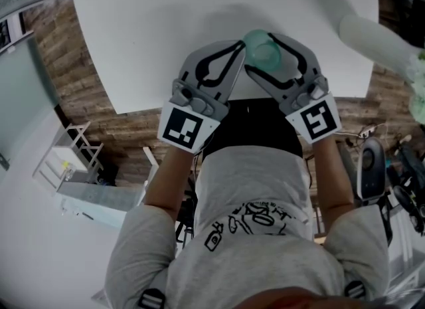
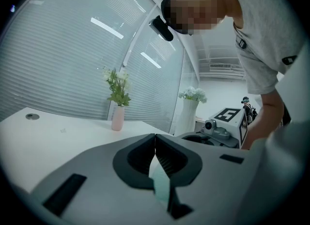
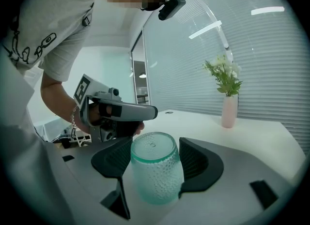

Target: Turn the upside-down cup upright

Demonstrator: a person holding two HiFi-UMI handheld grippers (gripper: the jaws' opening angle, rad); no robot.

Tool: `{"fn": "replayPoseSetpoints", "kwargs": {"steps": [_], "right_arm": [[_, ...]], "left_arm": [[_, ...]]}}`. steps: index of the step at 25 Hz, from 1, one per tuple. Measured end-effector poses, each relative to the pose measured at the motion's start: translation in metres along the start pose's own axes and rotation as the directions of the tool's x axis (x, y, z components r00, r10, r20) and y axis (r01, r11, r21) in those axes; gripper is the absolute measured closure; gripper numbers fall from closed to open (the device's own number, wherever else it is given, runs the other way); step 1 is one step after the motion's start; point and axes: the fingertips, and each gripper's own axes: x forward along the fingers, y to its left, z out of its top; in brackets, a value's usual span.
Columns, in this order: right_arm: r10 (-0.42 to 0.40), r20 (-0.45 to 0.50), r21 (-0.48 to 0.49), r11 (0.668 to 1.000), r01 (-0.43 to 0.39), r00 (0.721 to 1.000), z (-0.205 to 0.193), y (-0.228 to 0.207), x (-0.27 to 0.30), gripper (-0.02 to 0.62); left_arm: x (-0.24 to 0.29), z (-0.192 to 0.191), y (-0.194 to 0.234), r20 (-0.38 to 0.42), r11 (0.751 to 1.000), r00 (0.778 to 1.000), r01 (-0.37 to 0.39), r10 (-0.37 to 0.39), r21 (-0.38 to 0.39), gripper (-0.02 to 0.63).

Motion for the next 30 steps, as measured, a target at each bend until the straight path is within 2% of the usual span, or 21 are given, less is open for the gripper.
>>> {"fn": "replayPoseSetpoints", "kwargs": {"steps": [16, 30], "right_arm": [[-0.013, 0.022, 0.011, 1.000, 0.013, 1.000, 0.011, -0.003, -0.007, 0.279], [-0.013, 0.046, 0.000, 1.000, 0.013, 0.999, 0.047, -0.006, -0.014, 0.279]], "left_arm": [[0.001, 0.009, 0.001, 0.010, 1.000, 1.000, -0.002, 0.001, 0.016, 0.601], [0.002, 0.039, 0.003, 0.039, 0.999, 0.999, -0.010, 0.008, 0.045, 0.601]]}}
